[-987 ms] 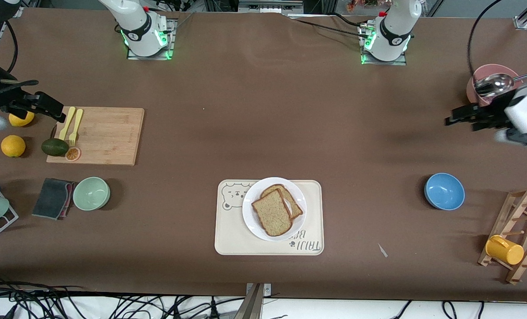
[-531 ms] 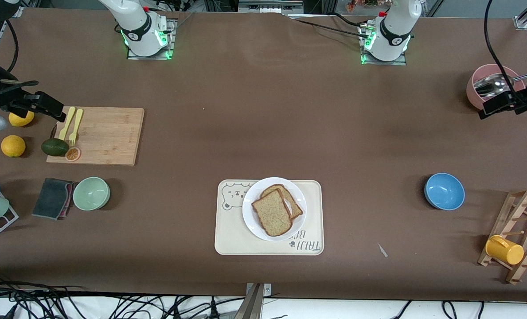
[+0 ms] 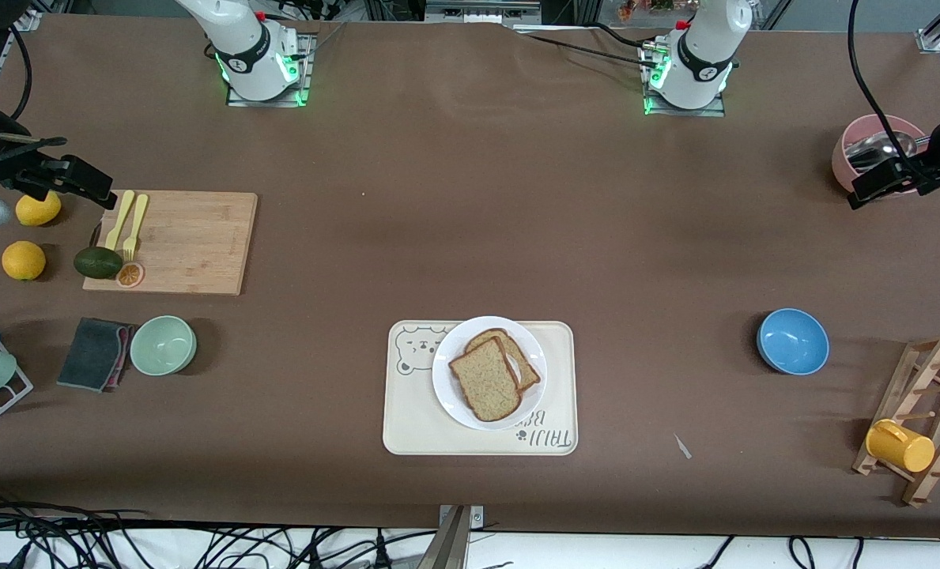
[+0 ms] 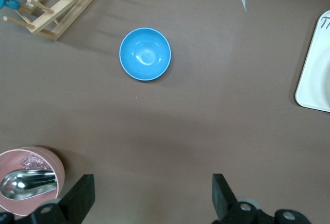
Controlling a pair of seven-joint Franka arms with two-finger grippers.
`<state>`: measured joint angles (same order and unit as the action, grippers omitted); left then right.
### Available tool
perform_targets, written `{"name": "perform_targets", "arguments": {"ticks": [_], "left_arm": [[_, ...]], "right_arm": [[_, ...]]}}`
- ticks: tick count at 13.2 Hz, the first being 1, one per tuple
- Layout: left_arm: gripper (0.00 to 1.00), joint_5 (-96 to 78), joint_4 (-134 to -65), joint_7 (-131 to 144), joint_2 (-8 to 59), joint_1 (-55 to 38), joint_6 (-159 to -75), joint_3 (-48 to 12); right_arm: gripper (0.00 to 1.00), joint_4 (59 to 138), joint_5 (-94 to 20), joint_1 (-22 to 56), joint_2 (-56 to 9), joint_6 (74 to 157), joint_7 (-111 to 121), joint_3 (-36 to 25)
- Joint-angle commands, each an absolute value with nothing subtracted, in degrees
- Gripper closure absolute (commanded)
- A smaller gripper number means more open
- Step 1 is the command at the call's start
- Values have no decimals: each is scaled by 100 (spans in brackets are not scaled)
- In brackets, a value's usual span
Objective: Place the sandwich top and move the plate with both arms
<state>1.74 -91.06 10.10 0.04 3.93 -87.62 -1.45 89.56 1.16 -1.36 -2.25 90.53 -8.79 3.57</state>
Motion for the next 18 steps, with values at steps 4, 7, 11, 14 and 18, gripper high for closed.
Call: {"name": "perform_targets", "arguments": {"ticks": [4,7,11,14,18], "left_arm": [[0,176,-8965,1081,0,316,-8561,-141],[0,167,-8965,1081,-9,290,-8543,-149],[0,167,-8965,1081,9,281,-8508,-211],[0,36,-8947,1063,26,325,-8508,-202],[0,-281,-8938,1081,26,352,-8508,-176]], "right_arm": [[0,8903,149,-123,-185,8982,-888,360],[0,8877,141,-132,-167,8921,-905,369],[0,8886,141,-132,-149,8912,-888,378],[0,8886,141,-132,-149,8895,-888,369],[0,8886,141,-132,-97,8877,-782,334]]}}
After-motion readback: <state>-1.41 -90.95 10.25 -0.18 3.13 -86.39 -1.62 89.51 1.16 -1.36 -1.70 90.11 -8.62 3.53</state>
